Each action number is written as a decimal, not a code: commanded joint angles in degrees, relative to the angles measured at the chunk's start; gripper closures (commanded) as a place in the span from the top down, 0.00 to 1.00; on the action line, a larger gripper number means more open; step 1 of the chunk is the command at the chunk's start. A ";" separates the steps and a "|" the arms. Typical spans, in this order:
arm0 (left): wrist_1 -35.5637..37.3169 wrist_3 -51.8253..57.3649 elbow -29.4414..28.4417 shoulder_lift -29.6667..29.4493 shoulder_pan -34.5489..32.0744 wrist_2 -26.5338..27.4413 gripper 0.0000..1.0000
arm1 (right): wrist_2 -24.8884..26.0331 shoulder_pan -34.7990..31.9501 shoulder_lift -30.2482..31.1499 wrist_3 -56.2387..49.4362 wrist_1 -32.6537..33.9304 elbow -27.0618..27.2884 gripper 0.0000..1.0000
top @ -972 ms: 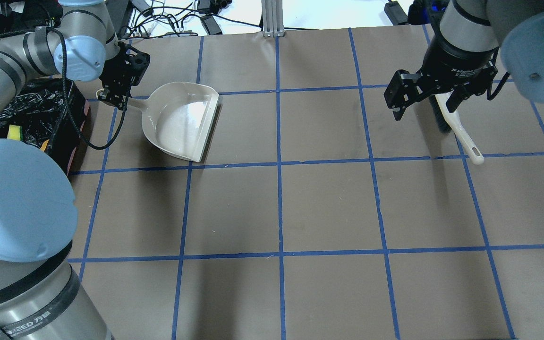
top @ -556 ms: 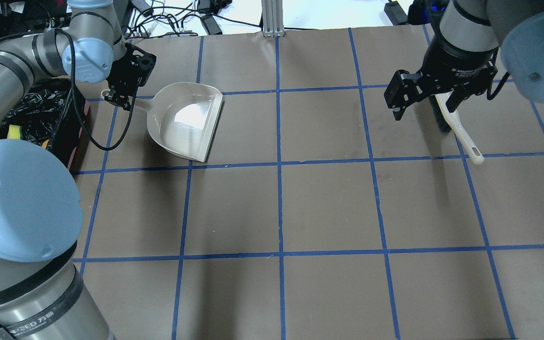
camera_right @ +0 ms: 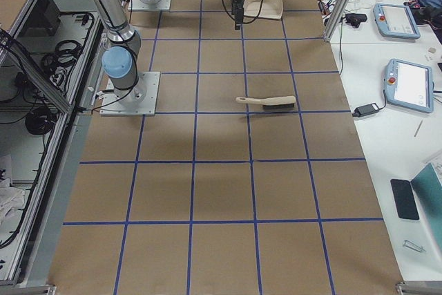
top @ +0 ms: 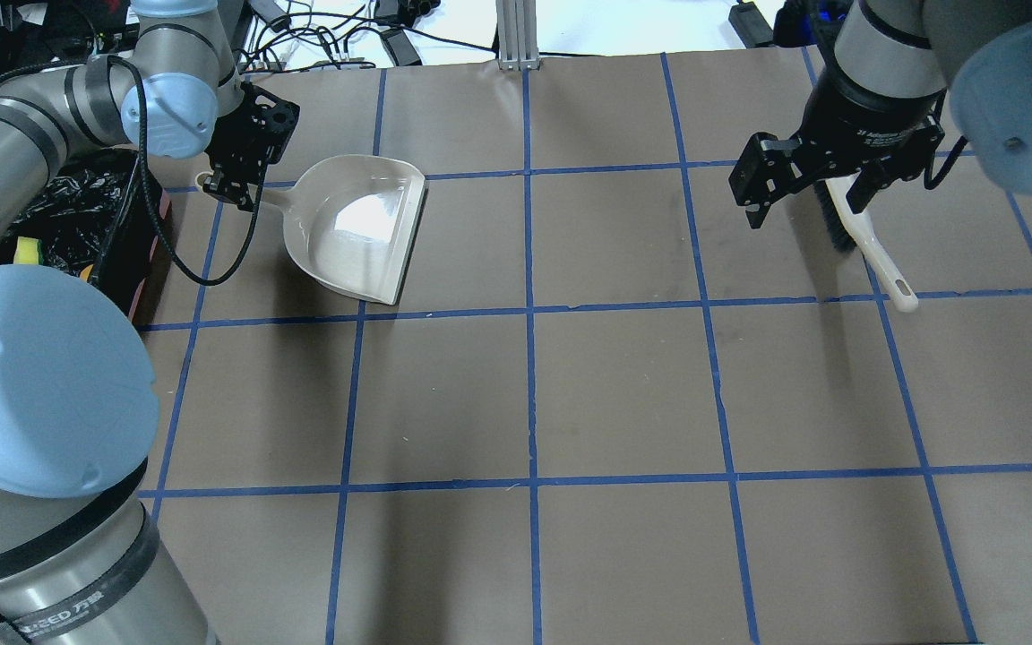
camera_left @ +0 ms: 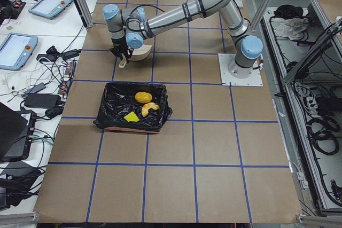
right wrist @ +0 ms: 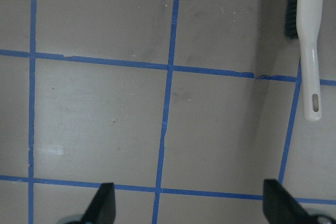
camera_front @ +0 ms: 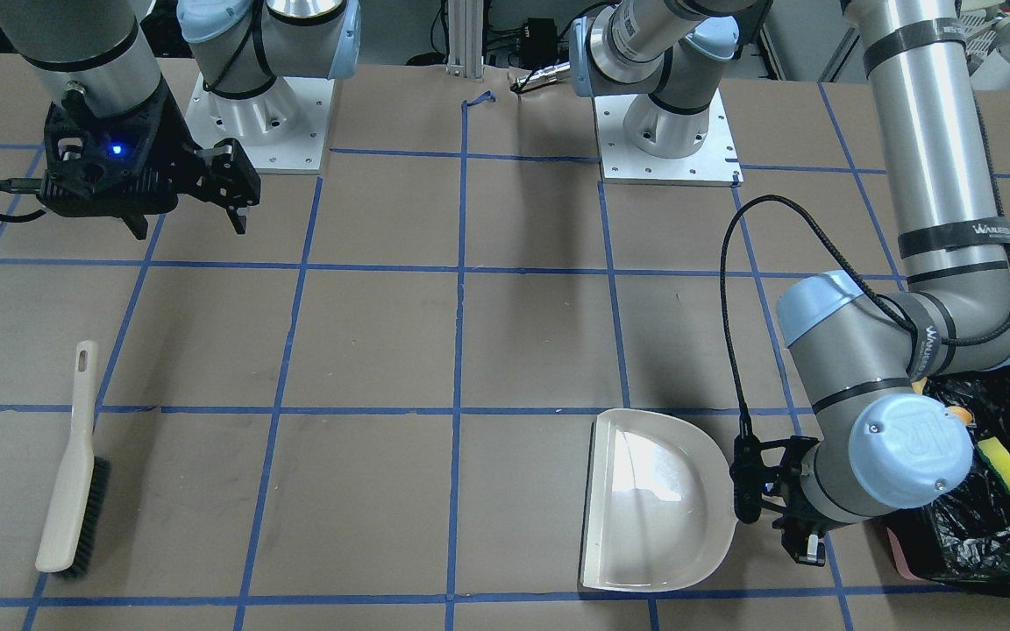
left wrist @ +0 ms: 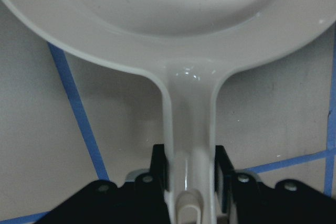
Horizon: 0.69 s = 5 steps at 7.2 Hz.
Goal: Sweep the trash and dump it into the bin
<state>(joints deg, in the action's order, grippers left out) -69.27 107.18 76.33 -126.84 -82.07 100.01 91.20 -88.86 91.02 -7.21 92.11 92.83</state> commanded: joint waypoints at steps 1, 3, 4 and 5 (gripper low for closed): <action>-0.07 -0.48 0.31 0.01 -0.02 -0.16 0.59 | 0.12 0.00 0.04 0.09 0.00 0.07 1.00; -0.16 -0.57 0.23 0.97 0.06 -0.43 0.79 | 0.03 0.00 0.03 0.00 0.09 0.07 1.00; -0.68 -0.65 0.05 1.93 0.24 -0.51 0.81 | 0.29 0.00 0.04 0.00 0.00 0.07 1.00; -1.38 -2.22 0.05 3.34 0.24 -0.52 0.81 | 0.12 0.00 -0.05 0.00 0.00 -0.01 1.00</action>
<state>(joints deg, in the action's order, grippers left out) -69.95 106.19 76.45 -124.99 -81.90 99.55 91.36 -88.86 91.03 -7.20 92.13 92.87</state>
